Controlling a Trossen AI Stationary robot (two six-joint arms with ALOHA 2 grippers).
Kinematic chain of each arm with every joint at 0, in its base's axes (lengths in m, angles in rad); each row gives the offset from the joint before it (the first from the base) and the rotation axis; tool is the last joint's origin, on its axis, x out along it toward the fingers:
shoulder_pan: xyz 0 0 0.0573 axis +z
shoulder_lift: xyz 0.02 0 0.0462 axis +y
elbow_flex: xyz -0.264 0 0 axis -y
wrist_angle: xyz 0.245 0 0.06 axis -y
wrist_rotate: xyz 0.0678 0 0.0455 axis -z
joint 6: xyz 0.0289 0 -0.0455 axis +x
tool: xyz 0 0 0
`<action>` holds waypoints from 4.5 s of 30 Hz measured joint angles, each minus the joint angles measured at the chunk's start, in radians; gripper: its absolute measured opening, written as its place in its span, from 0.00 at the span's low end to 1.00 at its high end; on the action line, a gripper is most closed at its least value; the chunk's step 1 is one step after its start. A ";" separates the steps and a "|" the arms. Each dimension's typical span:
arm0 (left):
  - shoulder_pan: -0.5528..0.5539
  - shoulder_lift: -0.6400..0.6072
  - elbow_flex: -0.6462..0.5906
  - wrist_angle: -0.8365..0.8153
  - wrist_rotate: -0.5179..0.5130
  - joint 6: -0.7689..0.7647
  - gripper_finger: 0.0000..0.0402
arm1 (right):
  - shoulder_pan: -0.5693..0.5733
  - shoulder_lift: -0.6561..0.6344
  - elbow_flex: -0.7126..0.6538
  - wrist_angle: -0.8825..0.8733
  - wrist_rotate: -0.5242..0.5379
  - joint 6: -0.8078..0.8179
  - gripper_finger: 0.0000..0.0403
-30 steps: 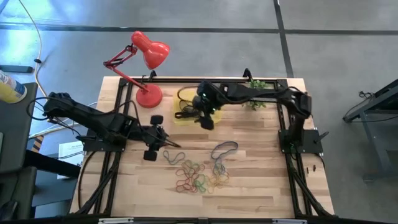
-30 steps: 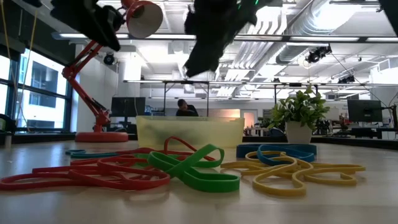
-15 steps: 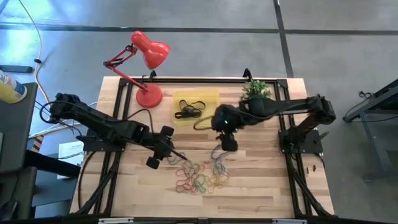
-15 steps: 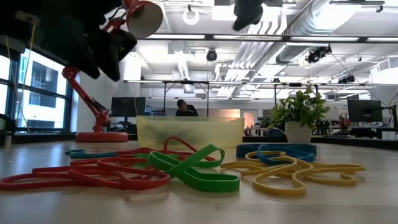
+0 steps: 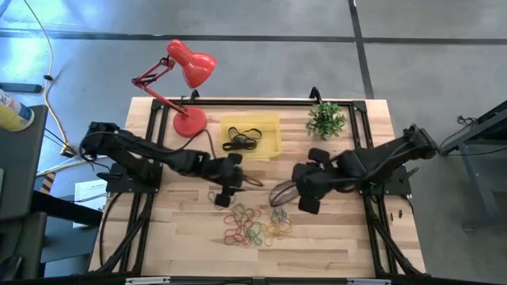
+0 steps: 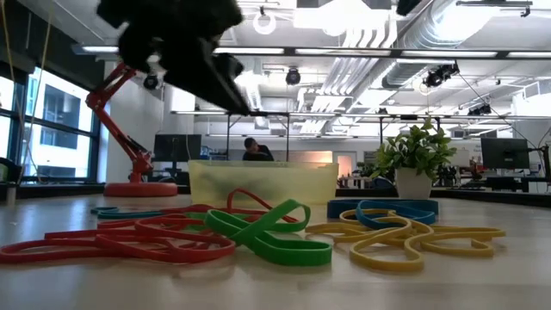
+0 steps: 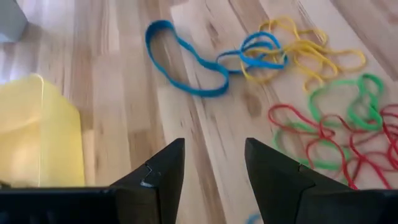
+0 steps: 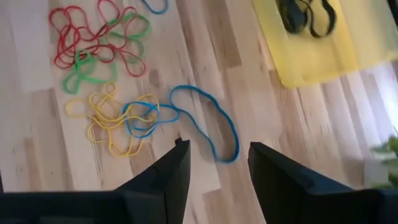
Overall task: Pick and place rubber bands into bin
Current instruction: Put the blue rubber band into the yellow container
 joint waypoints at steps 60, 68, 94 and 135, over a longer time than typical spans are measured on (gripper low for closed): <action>-0.042 0.330 0.138 -0.390 0.044 -0.089 0.38 | 0.116 -0.158 -0.465 0.379 0.238 0.230 0.34; -0.041 0.346 0.139 -0.387 0.028 -0.120 0.18 | 0.116 -0.158 -0.465 0.377 0.241 0.230 0.34; -0.043 0.228 0.130 -0.369 -0.079 -0.071 0.00 | 0.116 -0.157 -0.465 0.378 0.251 0.242 0.34; 0.288 -0.099 0.238 -0.026 -0.201 0.194 0.00 | 0.116 -0.157 -0.465 0.378 0.291 0.238 0.34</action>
